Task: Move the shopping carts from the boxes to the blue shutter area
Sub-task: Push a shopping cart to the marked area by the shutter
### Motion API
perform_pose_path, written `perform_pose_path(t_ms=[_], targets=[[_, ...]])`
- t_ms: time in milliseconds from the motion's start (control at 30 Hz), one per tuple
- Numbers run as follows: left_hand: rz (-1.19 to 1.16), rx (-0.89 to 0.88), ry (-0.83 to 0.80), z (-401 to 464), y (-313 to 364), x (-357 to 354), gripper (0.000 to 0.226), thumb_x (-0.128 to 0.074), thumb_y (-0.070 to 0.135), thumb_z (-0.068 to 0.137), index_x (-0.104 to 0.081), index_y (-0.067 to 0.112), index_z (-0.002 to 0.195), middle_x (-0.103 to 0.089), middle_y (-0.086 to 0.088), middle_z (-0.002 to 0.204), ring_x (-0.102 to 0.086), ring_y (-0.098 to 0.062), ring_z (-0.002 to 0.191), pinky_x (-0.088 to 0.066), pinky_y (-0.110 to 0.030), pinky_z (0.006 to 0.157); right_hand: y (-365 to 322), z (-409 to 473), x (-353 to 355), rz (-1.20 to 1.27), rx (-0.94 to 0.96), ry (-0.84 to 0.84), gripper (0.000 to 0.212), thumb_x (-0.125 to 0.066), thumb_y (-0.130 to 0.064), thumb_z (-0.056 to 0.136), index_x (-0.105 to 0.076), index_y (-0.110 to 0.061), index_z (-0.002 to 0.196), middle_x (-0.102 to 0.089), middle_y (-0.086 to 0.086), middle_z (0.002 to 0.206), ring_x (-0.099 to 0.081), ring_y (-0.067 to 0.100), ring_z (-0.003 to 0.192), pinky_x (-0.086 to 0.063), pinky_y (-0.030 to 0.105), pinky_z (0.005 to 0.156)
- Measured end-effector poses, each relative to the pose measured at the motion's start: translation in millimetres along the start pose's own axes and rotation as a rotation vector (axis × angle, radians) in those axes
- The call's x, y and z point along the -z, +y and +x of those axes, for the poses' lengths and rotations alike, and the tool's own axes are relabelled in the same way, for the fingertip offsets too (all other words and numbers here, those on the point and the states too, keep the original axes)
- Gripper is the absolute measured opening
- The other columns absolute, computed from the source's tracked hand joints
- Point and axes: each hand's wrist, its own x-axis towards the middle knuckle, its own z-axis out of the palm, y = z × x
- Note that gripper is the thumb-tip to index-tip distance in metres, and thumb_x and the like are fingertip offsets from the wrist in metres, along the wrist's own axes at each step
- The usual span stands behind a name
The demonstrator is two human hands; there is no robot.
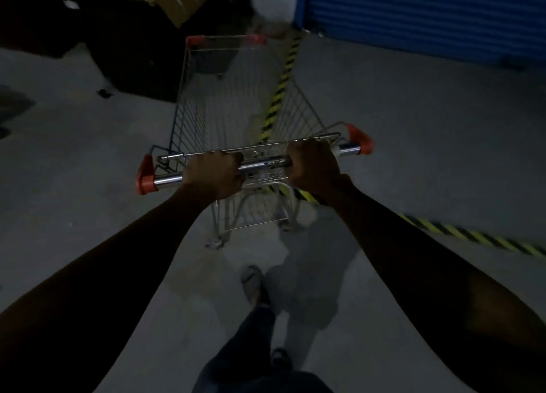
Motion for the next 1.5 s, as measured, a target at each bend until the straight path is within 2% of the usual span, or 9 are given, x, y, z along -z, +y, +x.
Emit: perform_pose_path(t_ms=[133, 267, 433, 600, 800, 933, 1067, 1300, 1500], targets=[[-0.032, -0.209, -0.068, -21, 38, 2, 0.032, -0.055, 0.040, 0.085, -0.060, 0.020, 0.109, -0.070, -0.011, 0.101, -0.067, -0.037, 0.091, -0.050, -0.038, 0.069, 6, -86, 14, -0.117, -0.129, -0.004, 0.021, -0.055, -0.028, 0.073, -0.060, -0.008, 0.076, -0.063, 0.015, 0.076, -0.062, 0.038, 0.071, -0.048, 0.048, 0.071], [-0.085, -0.436, -0.110, -40, 82, 6, 0.034, -0.056, 0.042, 0.085, -0.059, 0.024, 0.114, -0.070, -0.010, 0.108, -0.066, -0.037, 0.098, -0.052, -0.042, 0.077, -6, -180, 47, -0.160, -0.406, -0.180, 0.033, -0.062, -0.031, 0.082, -0.060, -0.007, 0.104, -0.063, 0.016, 0.105, -0.059, 0.037, 0.098, -0.041, 0.050, 0.090], [-0.122, -0.650, 0.003, -65, 135, -1, 0.031, -0.056, 0.033, 0.085, -0.061, 0.011, 0.106, -0.069, -0.013, 0.098, -0.066, -0.038, 0.087, -0.048, -0.044, 0.077, -29, -263, 71, -0.168, -0.694, -0.188, 0.035, -0.058, -0.036, 0.085, -0.058, -0.012, 0.110, -0.062, 0.013, 0.114, -0.056, 0.035, 0.107, -0.037, 0.046, 0.093], [-0.052, -0.932, 0.051, -110, 207, 9, 0.022, -0.066, 0.024, 0.077, -0.063, 0.008, 0.093, -0.068, -0.015, 0.081, -0.066, -0.037, 0.073, -0.047, -0.043, 0.072, -67, -350, 97, -0.226, -1.018, -0.173, 0.027, -0.056, -0.032, 0.081, -0.060, -0.014, 0.101, -0.066, 0.011, 0.107, -0.062, 0.035, 0.099, -0.044, 0.045, 0.087], [-0.029, -1.182, 0.103, -194, 299, 11, 0.028, -0.078, 0.018, 0.066, -0.064, 0.010, 0.090, -0.065, -0.010, 0.068, -0.064, -0.032, 0.060, -0.049, -0.039, 0.067, -89, -469, 116, -0.326, -1.255, -0.144, 0.025, -0.056, -0.040, 0.076, -0.062, -0.021, 0.090, -0.069, 0.004, 0.085, -0.066, 0.030, 0.074, -0.039, 0.032, 0.060], [0.042, -1.158, -0.112, -243, 369, 34, 0.031, -0.059, 0.034, 0.090, -0.056, 0.016, 0.115, -0.066, -0.009, 0.108, -0.064, -0.030, 0.098, -0.047, -0.038, 0.084, -83, -545, 136, -0.361, -1.314, -0.183, 0.026, -0.056, -0.044, 0.080, -0.063, -0.022, 0.092, -0.068, 0.004, 0.081, -0.065, 0.030, 0.071, -0.038, 0.031, 0.059], [0.029, -1.302, -0.170, -312, 459, 51, 0.039, -0.058, 0.038, 0.089, -0.057, 0.020, 0.123, -0.064, -0.009, 0.117, -0.060, -0.033, 0.108, -0.046, -0.041, 0.089, -62, -659, 171, -0.329, -1.388, -0.237, 0.026, -0.055, -0.050, 0.080, -0.059, -0.025, 0.086, -0.067, 0.000, 0.079, -0.063, 0.027, 0.068, -0.039, 0.030, 0.060], [0.027, -1.508, -0.778, -375, 628, 60, 0.025, -0.066, 0.042, 0.079, -0.061, 0.022, 0.093, -0.070, -0.005, 0.086, -0.069, -0.019, 0.065, -0.060, -0.041, 0.065, -9, -825, 224, -0.351, -1.422, -0.304, 0.027, -0.055, -0.051, 0.079, -0.058, -0.025, 0.081, -0.066, 0.000, 0.078, -0.064, 0.029, 0.072, -0.039, 0.030, 0.059], [-0.040, -1.569, -0.725, -373, 730, 62, 0.047, -0.059, 0.050, 0.086, -0.061, 0.020, 0.122, -0.066, -0.003, 0.103, -0.060, -0.016, 0.085, -0.052, -0.034, 0.081, 74, -881, 248, -0.327, -1.378, -0.321, 0.012, -0.053, -0.035, 0.084, -0.055, -0.025, 0.090, -0.066, 0.002, 0.084, -0.064, 0.030, 0.075, -0.040, 0.031, 0.060]])
